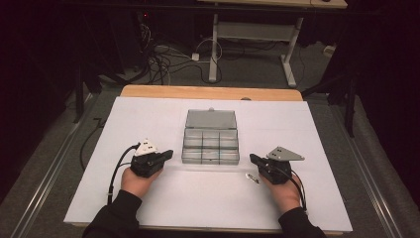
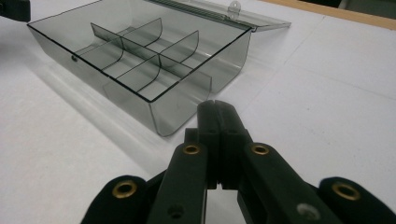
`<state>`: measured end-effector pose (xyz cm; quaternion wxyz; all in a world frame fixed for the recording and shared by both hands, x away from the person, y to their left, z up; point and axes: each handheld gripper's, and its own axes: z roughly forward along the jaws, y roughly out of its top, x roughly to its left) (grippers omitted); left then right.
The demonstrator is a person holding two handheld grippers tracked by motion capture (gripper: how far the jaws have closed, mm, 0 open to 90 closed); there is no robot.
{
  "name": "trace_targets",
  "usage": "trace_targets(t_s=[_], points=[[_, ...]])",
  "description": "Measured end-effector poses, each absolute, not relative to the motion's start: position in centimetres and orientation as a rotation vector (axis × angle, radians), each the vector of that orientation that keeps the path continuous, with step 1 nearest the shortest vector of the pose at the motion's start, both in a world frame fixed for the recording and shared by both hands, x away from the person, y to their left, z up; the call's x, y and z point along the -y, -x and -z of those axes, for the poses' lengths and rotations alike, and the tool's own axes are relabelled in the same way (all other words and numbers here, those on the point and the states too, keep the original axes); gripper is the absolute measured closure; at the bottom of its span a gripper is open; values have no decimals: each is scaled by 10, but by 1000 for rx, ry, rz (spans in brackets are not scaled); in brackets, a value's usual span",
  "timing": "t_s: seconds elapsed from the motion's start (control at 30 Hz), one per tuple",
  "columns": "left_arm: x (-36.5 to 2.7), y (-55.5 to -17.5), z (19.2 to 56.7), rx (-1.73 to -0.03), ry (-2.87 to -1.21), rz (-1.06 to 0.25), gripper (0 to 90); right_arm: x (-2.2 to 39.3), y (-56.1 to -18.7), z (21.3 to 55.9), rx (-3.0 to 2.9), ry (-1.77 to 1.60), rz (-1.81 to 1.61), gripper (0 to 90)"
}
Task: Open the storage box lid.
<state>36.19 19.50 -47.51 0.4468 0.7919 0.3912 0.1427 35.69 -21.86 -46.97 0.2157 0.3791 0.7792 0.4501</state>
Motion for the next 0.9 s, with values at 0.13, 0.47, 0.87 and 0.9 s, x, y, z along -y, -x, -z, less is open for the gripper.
trace_targets(t_s=[0.13,0.47,0.87,0.9], points=[[-202,-354,479,-984,-1961,-349,877,220,-352,471,-2170,-1045,-1245,900],[-213,-336,479,-982,-1952,-384,832,230,-338,475,-2179,-1070,-1240,866],[-212,-324,480,-920,-1958,-379,582,235,-330,474,-2209,-1095,-1241,673],[-213,-324,481,-919,-1956,-371,548,235,-330,475,-2212,-1097,-1237,652]])
